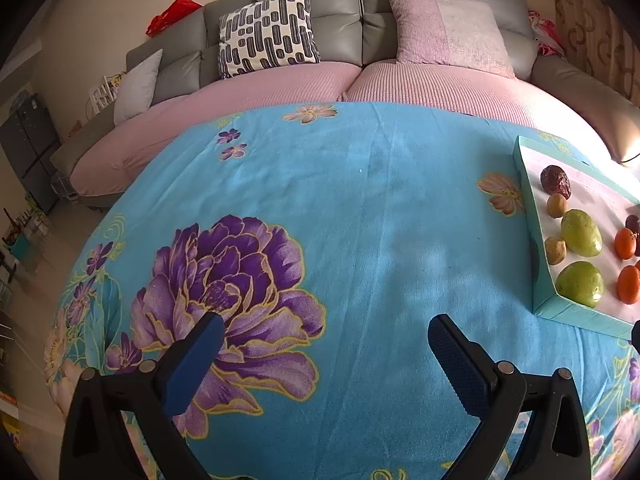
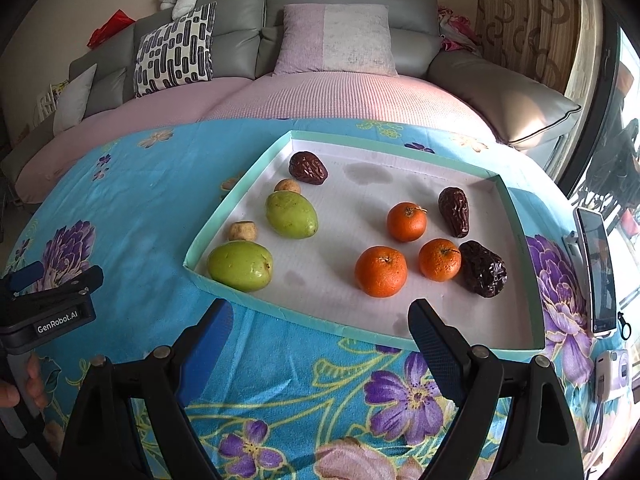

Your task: Organize fruits

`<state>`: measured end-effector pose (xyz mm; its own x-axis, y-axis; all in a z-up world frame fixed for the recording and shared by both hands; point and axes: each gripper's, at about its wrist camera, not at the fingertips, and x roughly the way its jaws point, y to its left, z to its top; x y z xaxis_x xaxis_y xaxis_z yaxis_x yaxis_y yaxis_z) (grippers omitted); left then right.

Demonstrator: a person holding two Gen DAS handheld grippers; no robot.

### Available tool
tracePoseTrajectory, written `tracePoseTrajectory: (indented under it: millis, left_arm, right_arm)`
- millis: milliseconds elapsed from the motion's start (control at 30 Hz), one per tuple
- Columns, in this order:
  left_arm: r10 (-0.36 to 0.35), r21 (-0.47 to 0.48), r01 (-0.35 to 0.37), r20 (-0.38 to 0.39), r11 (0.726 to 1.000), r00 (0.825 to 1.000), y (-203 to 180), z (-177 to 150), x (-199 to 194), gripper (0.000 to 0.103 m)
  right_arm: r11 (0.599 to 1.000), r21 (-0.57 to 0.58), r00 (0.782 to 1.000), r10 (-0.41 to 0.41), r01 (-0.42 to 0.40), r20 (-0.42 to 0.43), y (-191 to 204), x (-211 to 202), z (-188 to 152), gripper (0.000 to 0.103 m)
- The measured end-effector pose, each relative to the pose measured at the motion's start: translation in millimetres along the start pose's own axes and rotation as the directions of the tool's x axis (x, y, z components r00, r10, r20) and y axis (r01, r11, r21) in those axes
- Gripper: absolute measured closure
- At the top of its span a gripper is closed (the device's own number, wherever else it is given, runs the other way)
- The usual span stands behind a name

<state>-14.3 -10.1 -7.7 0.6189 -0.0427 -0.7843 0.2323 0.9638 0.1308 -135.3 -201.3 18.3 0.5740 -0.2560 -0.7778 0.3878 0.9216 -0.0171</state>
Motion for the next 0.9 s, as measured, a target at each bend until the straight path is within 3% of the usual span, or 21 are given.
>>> tracePoseTrajectory:
  millis: [900]
  left_arm:
    - [-0.023, 0.025, 0.024, -0.048, 0.999, 0.999, -4, -3, 14, 0.000]
  right_arm:
    - [1.000, 0.024, 1.000, -0.007, 0.007, -0.031, -5, 13, -1, 0.013]
